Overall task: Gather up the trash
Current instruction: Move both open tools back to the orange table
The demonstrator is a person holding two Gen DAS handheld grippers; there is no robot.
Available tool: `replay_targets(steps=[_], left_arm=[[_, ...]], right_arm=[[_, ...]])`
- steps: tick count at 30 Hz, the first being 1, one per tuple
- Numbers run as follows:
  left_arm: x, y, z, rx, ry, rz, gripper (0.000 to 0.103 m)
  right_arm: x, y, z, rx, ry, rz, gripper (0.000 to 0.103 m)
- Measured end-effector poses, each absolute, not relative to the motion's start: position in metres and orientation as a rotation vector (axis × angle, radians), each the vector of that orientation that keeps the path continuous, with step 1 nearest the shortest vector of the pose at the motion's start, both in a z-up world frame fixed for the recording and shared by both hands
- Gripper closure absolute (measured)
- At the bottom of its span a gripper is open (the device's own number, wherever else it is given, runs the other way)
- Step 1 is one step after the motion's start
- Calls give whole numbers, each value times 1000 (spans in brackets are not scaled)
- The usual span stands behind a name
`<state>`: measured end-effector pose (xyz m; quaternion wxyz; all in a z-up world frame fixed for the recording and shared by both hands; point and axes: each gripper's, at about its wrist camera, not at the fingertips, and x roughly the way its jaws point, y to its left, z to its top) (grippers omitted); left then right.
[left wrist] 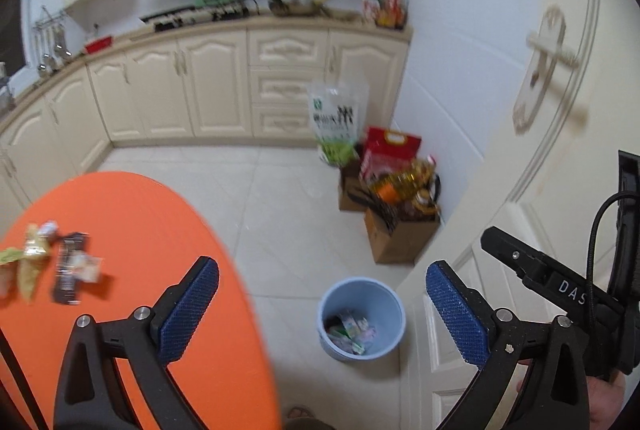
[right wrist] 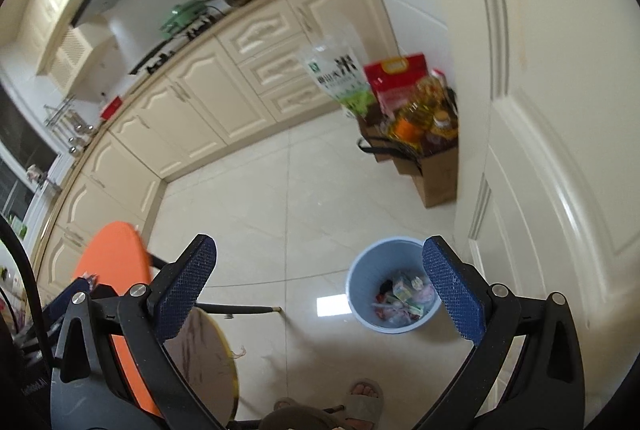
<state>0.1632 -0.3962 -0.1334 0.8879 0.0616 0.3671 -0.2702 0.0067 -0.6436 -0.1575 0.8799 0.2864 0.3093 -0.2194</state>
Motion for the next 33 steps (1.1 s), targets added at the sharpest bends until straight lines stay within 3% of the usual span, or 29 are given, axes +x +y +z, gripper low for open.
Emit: replay_targets(steps=[20,33], left_arm=[[-3,-135,-80,-54,513,-320,1],[-110,-74,-91,-125,423,-138,1]], right_arm=[[32,-394,-34,263,511,-222,0],[40,-273,-5,121,452,-64,0]])
